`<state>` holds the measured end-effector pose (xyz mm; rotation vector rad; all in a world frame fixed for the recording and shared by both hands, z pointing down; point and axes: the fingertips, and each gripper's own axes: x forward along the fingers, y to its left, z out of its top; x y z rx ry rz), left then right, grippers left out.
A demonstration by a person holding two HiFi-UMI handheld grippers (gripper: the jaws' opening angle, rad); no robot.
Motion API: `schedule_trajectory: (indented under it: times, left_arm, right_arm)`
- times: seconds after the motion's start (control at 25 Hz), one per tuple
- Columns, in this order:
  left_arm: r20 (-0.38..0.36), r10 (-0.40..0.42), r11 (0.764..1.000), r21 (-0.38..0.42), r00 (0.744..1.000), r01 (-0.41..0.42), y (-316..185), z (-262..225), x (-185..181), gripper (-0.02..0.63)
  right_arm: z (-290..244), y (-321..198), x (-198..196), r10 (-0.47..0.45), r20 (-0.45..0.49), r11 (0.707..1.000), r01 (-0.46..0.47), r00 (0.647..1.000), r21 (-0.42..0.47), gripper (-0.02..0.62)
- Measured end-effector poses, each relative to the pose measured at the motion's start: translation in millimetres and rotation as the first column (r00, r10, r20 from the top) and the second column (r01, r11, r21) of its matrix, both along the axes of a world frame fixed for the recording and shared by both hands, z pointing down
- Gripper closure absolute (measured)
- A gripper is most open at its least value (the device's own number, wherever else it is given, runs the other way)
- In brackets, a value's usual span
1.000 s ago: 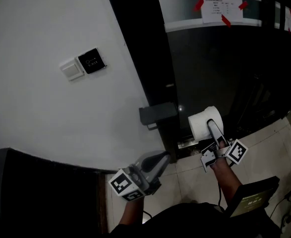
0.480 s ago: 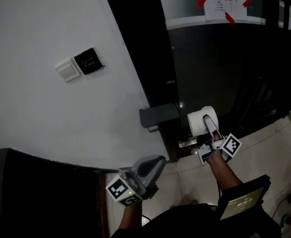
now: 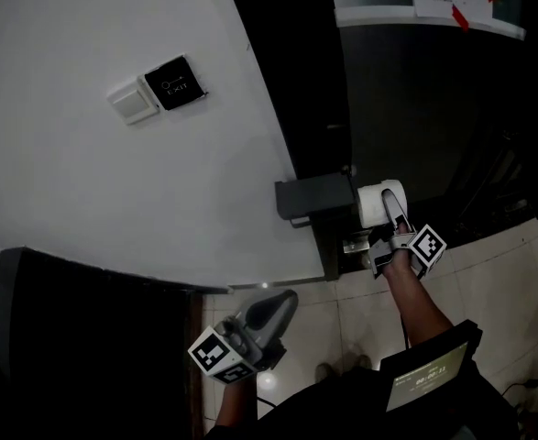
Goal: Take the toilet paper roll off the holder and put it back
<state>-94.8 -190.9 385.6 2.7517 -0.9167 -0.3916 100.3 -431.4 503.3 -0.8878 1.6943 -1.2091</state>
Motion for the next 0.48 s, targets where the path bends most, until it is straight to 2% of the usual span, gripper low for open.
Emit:
schedule_trajectory:
  times: [0.48]
  left_arm:
    - [0.024, -0.071, 0.997, -0.021, 0.997, 0.072, 20.5, 7.7, -27.8, 0.604]
  right_arm:
    - [24.0, -5.0, -33.8, -0.004, 0.017, 0.998, 0.005, 1.0, -0.061, 0.146]
